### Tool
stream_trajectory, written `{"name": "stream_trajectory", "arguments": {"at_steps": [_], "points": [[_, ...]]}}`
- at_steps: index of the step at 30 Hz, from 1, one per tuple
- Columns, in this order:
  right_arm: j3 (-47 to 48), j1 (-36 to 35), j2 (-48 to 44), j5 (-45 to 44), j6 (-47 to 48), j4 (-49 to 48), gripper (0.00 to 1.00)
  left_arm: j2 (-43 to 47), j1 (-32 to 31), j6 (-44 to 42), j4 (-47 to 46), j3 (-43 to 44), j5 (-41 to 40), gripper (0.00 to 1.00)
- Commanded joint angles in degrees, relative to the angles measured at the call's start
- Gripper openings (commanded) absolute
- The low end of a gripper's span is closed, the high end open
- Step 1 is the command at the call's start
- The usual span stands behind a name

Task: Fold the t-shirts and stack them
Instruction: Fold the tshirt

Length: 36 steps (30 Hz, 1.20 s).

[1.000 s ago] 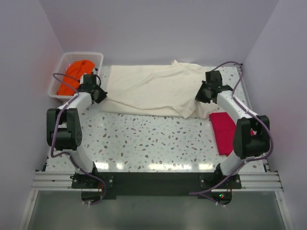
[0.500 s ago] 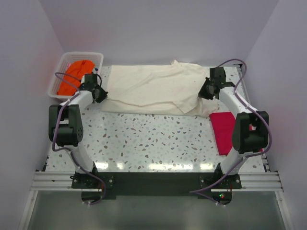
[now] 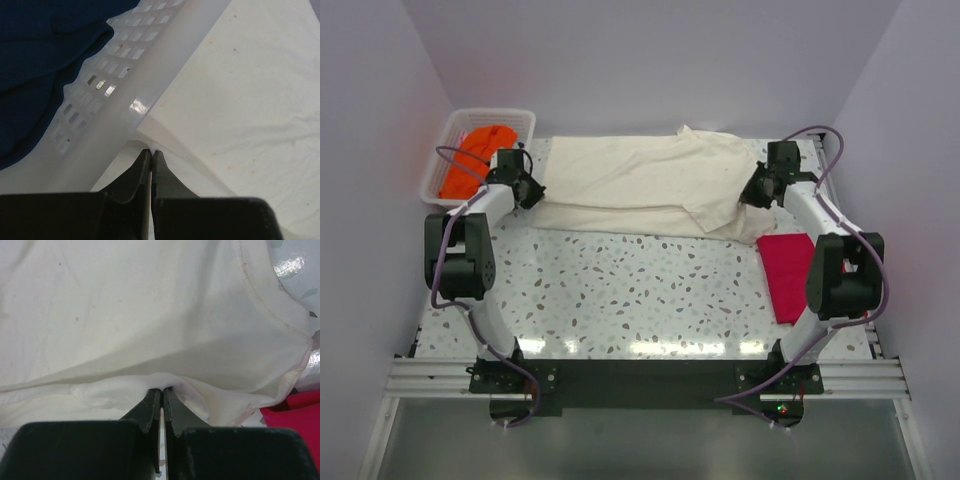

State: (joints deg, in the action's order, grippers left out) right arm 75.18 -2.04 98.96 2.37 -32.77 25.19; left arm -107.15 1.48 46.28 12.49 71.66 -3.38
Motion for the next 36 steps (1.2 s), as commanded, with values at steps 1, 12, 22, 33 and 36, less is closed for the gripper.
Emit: {"name": "stream_trajectory", "arguments": {"at_steps": [1, 12, 22, 33, 36], "points": [[-0.29, 0.81, -0.08, 0.88, 0.43, -2.34, 0.0, -1.3, 0.37, -0.67, -1.59, 3.31, -0.14, 0.02], [1.37, 1.25, 3.61, 1.58, 0.26, -2.78, 0.0, -4.64, 0.46, -1.19, -1.51, 8.14, -0.32, 0.02], [6.64, 1.34, 8.97, 4.3, 1.4, -2.52, 0.0, -7.45, 0.55, -1.46, -0.8, 10.96, -1.02, 0.02], [18.14, 1.25, 13.45, 9.23, 5.09, 1.43, 0.29, -4.13, 0.55, -3.04, -5.54, 7.81, 3.11, 0.55], [18.87, 0.55, 12.06, 6.52, 6.67, 4.77, 0.4, -1.41, 0.37, -3.74, -5.9, 5.61, 4.52, 0.56]]}}
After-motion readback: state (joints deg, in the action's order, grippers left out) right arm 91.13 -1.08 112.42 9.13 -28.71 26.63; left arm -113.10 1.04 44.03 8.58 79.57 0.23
